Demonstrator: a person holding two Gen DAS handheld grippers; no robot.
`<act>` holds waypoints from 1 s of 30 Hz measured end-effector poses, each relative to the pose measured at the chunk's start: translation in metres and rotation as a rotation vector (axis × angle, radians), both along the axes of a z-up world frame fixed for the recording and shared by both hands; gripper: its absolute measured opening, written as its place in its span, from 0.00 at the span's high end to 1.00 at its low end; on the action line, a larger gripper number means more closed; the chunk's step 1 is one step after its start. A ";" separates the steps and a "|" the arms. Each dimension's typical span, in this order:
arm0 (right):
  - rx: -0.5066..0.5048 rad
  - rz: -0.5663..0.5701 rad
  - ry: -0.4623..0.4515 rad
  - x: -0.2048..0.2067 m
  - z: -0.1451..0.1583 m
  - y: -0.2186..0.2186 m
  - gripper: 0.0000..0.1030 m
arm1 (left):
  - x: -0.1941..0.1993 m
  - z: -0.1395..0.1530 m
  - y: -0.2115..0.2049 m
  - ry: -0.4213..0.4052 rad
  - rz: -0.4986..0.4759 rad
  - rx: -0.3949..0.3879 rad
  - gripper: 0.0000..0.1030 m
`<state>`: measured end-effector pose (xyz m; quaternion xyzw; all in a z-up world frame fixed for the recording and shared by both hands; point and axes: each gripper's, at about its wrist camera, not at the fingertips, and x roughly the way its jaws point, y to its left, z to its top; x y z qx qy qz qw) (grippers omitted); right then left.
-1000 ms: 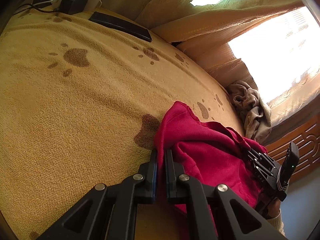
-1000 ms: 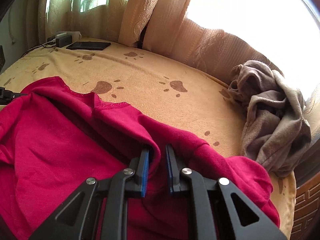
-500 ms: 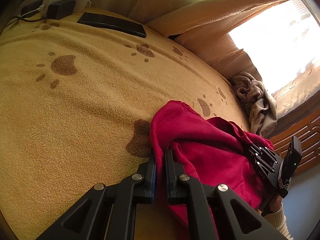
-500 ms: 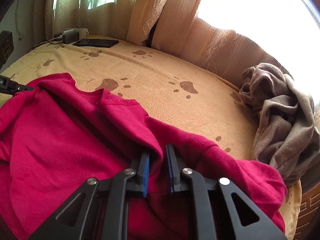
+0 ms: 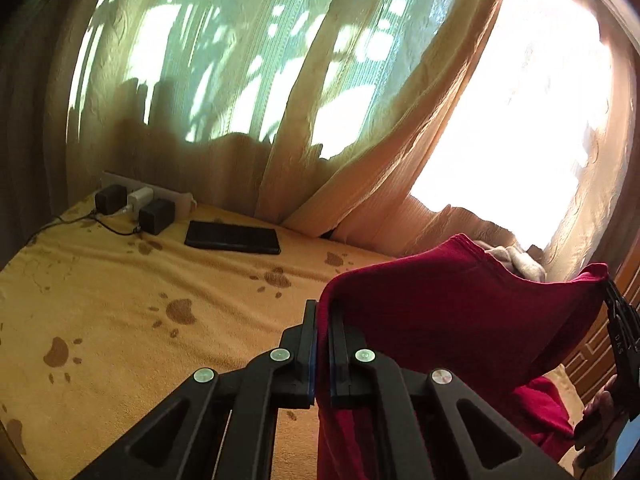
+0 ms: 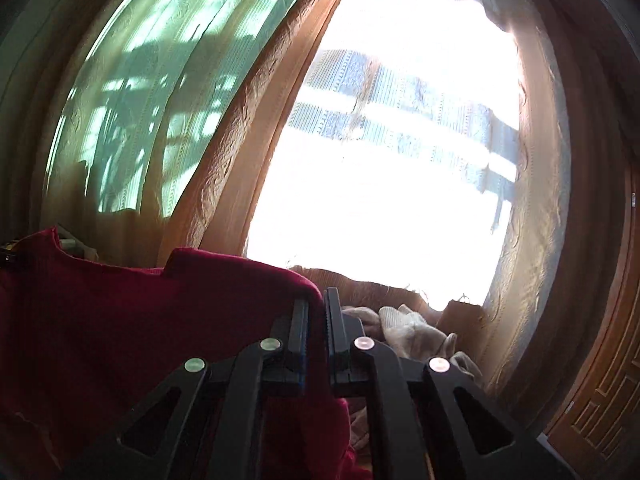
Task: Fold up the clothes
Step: 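Lift the red sweatshirt up with both grippers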
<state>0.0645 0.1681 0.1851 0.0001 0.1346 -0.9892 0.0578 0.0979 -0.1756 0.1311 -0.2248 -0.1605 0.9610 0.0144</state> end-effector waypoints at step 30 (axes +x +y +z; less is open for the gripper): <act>-0.328 -0.291 0.719 0.211 0.246 0.162 0.92 | 0.273 0.274 0.154 0.785 -0.417 -0.186 0.96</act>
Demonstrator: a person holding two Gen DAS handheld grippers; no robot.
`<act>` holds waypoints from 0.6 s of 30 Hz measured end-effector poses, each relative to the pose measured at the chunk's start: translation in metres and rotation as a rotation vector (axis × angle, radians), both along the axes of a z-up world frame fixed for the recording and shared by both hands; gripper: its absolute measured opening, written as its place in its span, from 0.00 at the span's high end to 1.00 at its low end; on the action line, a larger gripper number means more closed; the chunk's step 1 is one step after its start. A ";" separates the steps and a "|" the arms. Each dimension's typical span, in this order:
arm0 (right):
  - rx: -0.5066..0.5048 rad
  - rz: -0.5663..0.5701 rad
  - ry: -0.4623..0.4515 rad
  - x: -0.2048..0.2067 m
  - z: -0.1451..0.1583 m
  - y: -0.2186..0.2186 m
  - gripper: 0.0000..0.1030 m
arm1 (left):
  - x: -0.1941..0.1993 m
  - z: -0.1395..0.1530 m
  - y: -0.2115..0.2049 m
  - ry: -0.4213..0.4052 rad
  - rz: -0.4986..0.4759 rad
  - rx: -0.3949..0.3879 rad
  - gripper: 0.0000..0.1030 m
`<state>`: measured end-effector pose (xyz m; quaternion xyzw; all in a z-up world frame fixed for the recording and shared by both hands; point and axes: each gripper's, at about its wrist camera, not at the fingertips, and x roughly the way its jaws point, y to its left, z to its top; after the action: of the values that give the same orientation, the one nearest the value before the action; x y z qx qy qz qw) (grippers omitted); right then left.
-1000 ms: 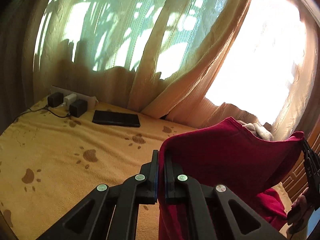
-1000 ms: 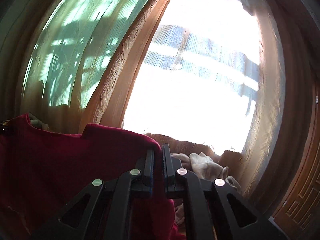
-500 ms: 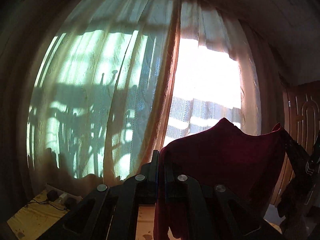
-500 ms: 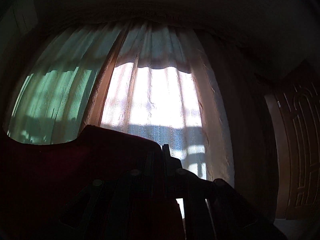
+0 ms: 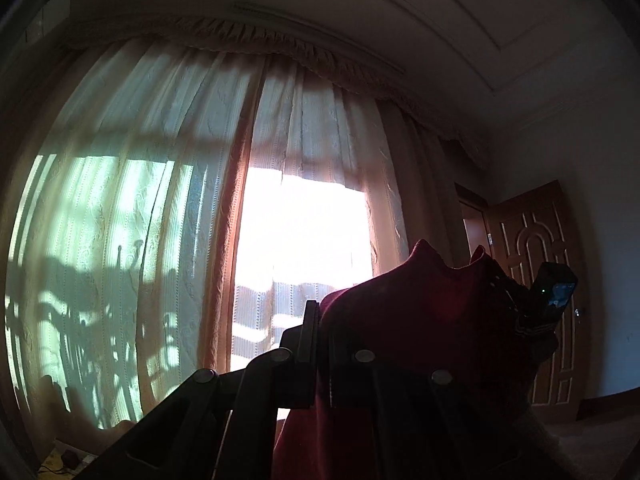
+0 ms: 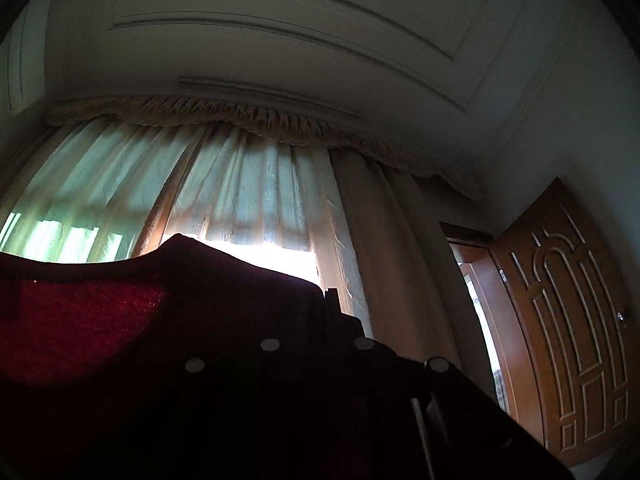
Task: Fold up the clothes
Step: 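Lift the red sweatshirt up with both grippers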
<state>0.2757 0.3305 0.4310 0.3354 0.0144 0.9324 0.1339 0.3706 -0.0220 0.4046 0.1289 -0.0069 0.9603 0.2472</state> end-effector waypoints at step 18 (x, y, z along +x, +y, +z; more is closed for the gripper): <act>0.326 0.410 -0.543 -0.239 -0.091 -0.226 0.92 | -0.046 -0.136 -0.100 -0.470 0.136 0.143 0.96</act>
<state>0.0363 0.1048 0.3401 0.0829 -0.1033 0.9849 -0.1116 0.3249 -0.1225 0.2685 -0.0808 -0.1233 0.9754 0.1638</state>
